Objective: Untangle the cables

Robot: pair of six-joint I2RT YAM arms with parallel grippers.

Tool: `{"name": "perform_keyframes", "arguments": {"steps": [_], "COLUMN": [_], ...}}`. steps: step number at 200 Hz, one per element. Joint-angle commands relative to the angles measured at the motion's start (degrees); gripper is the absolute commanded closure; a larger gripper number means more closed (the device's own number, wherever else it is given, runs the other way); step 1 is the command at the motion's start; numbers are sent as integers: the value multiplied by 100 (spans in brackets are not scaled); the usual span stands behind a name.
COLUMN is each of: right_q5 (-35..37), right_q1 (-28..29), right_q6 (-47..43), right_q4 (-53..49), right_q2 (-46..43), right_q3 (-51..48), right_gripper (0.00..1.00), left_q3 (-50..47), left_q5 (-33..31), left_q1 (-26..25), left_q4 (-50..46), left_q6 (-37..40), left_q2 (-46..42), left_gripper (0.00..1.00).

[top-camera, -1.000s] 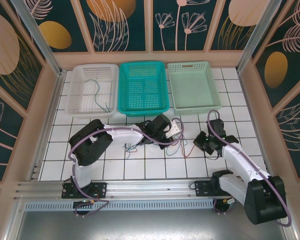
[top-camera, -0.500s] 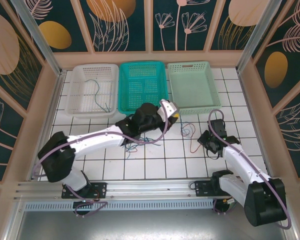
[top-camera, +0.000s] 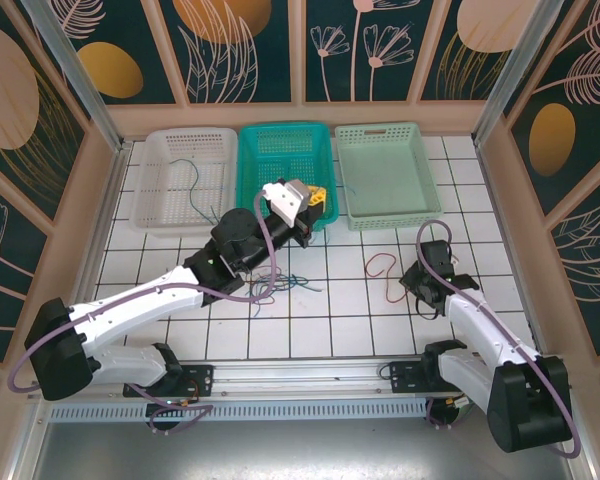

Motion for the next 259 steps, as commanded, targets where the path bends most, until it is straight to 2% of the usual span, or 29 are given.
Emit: {"name": "perform_keyframes", "arguments": {"steps": [1,19,28,45,51,84,109,123,143,176,196,229,259], "right_q5": [101,-114,-269,-434,-443,62,-9,-527,-1694,-2478,-2893,-2787,-2475], "right_q1": [-37,-44,-43,-27,-11,167,163,159,163,226,487,1178,1665], "right_q6": [-50,-137,-222,-438,-541,-932,-812,-900,-1257,-2009,-2220,-2351,-2549], "right_q4": [53,93,151,130,91,-225,-295,-111,208,791,1222,2073,2508], "right_q2": [-69,-208,-355,-748,-915,-2026,-2388,-2277,-1875,-1640,-1520,-1576,-1333], "right_q3": [-56,-39,-24,112,184,646,891,1035,1391,1711,1591,1067,952], "right_gripper": [100,99,87,53,46,36,36,38,42,46,47,46,39], "left_q3": [52,100,96,99,241,333,346,394,551,913,1080,1427,1638], "left_q5": [138,319,407,457,457,464,748,883,996,720,582,557,713], "left_q1": [20,18,11,18,19,12,11,17,14,12,15,14,13], "left_q4": [194,184,175,134,108,54,168,192,50,-417,-590,-848,-915], "left_q6": [-141,-186,-190,-198,-197,-133,-59,5,134,165,64,-74,-105], "left_q2": [-6,75,117,164,174,230,346,449,596,787,865,1055,1181], "left_gripper": [100,100,100,100,100,100,100,100,100,100,100,100,100]}}
